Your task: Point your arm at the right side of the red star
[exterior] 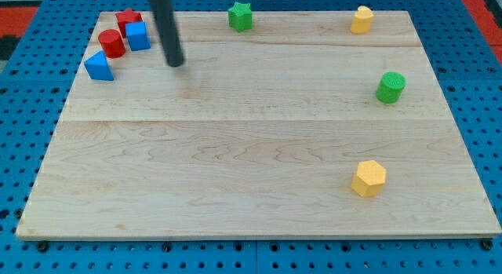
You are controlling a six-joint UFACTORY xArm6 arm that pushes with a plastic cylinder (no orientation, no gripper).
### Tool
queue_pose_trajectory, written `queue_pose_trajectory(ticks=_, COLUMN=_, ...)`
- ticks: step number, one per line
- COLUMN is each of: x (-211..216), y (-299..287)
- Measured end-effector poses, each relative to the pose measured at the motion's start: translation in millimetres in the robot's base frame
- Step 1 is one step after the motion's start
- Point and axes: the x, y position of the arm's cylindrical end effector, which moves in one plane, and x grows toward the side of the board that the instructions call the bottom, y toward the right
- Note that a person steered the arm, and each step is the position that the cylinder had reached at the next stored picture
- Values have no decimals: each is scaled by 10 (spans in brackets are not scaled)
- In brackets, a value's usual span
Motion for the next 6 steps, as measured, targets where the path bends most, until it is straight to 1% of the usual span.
queue_pose_trajectory(ticks=1, x=0, y=151)
queue_pose_trajectory(ticks=2, x=-28, y=144)
queue_pose_trajectory(ticks=3, x=-572, y=41)
queue_pose_trajectory(ticks=4, x=-982, y=-190)
queue_pose_trajectory(ticks=5, x=-1291, y=-729)
queue_pose_trajectory(ticks=6, x=-1303, y=-1011)
